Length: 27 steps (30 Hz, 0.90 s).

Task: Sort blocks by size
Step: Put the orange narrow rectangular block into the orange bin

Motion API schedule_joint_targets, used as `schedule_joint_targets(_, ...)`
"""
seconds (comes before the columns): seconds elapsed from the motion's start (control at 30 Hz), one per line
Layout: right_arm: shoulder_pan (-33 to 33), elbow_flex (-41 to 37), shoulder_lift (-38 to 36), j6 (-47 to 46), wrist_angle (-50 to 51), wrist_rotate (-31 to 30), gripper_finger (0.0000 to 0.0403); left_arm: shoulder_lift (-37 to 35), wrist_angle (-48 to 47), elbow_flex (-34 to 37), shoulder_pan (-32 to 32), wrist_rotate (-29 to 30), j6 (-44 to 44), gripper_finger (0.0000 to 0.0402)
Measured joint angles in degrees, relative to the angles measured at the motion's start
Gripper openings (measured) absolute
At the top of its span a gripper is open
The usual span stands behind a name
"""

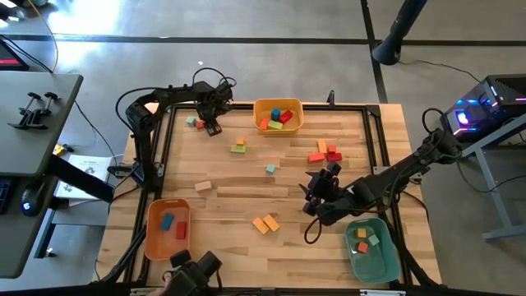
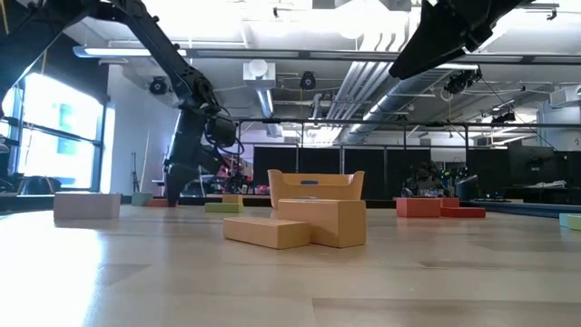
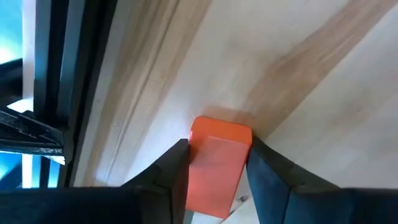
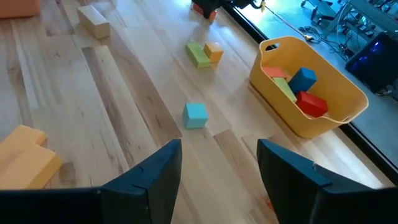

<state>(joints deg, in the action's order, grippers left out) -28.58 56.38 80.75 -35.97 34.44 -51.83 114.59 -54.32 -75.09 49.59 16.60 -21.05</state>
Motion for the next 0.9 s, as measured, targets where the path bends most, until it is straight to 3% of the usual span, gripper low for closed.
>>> schedule_joint_targets(0.33, -0.08, -0.01, 0.00, 1.23, 0.02, -0.02, 0.0206, -4.19, -2.20, 0.24, -4.12, -0.19, -3.13, 0.0104)
schedule_joint_targets(0.6, -1.15, -0.02, -0.02, 3.96, 0.04, -0.12, 0.0206, -13.97, -1.97, 0.24, -11.10, -3.39, 1.92, 0.0102)
schedule_joint_targets(0.73, -1.25, -0.01, -0.02, 4.52, 0.04, -0.13, 0.0206, -20.92, -1.46, 0.37, -19.59, -10.90, 8.85, 0.0101)
schedule_joint_targets(0.9, -1.22, 0.00, -0.02, 4.66, 0.04, -0.60, 0.0206, -28.04, -2.89, 1.25, -39.27, -12.91, 16.92, 0.0101)
